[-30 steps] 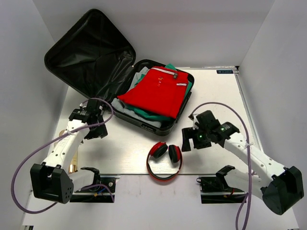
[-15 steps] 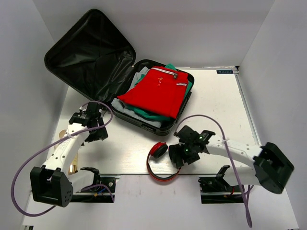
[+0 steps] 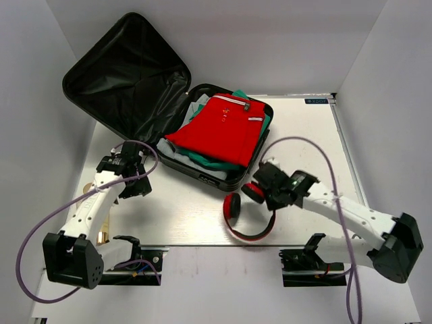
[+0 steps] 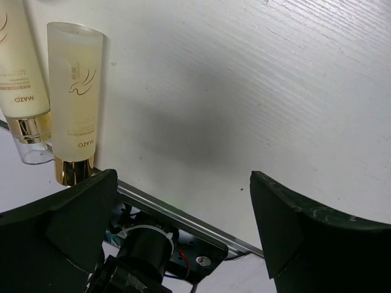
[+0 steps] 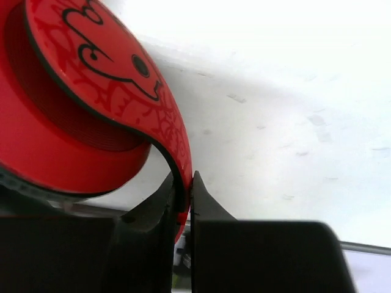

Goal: Pack the luggage

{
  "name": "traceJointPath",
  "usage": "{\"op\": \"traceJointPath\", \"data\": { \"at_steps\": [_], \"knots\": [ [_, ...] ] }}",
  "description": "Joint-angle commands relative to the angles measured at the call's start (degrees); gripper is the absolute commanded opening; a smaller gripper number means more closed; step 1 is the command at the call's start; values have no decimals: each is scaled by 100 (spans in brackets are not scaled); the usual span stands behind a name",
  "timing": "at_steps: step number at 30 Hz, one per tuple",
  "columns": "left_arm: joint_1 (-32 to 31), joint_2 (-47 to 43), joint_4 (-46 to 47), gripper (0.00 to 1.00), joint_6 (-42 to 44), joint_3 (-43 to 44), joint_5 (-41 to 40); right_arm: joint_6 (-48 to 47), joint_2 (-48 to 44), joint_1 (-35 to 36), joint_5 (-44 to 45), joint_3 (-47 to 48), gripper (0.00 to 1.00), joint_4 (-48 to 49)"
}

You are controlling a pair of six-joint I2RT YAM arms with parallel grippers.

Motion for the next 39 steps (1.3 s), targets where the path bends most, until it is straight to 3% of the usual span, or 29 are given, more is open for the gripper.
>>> {"op": "traceJointPath", "data": {
  "at_steps": [1, 4, 7, 11, 12, 17, 21, 26, 29, 34, 37, 38, 39],
  "knots": [
    [140, 154, 19, 100, 69, 240, 46, -1109, -329, -40, 388, 1528, 0, -818],
    [360, 286, 89, 100, 148, 310, 204, -1971, -49, -93, -340, 3076, 0, -1188],
    [527, 382, 19, 100, 192, 389, 187, -2354, 400, -128, -335, 4387, 0, -1575],
    [869, 347, 98, 100, 403, 337, 214, -2713, 1111, -303, -167, 5224, 0, -769],
    [1201, 365, 89, 100, 446, 345, 240, -2897, 1278, -452, -210, 5409, 0, -602],
    [1792, 680, 263, 100, 868, 170, 477, -2864, 3202, -1049, -498, 7112, 0, -478],
    [2082, 910, 177, 100, 965, 161, 398, -2135, 4556, -1551, -606, 8519, 0, -294],
    [2276, 620, 396, 100, 1334, -41, 627, -1615, 5243, -2281, -1450, 8822, 0, -73],
    [2399, 541, 300, 100, 1396, -50, 855, -1870, 5358, -2465, -2167, 8207, 0, -11],
    [2487, 567, -60, 100, 1493, 99, 996, -2477, 5876, -2571, -2584, 8390, 0, -854],
    [2592, 567, -113, 100, 1475, -76, 934, -2196, 5762, -2659, -2382, 8181, 38, -961],
    [2628, 567, -87, 100, 1467, -163, 987, -2126, 5718, -2676, -2286, 8145, 90, -874],
    [2637, 576, -52, 100, 1449, -199, 1022, -2116, 5544, -2677, -2268, 8083, 90, -829]
  ]
}}
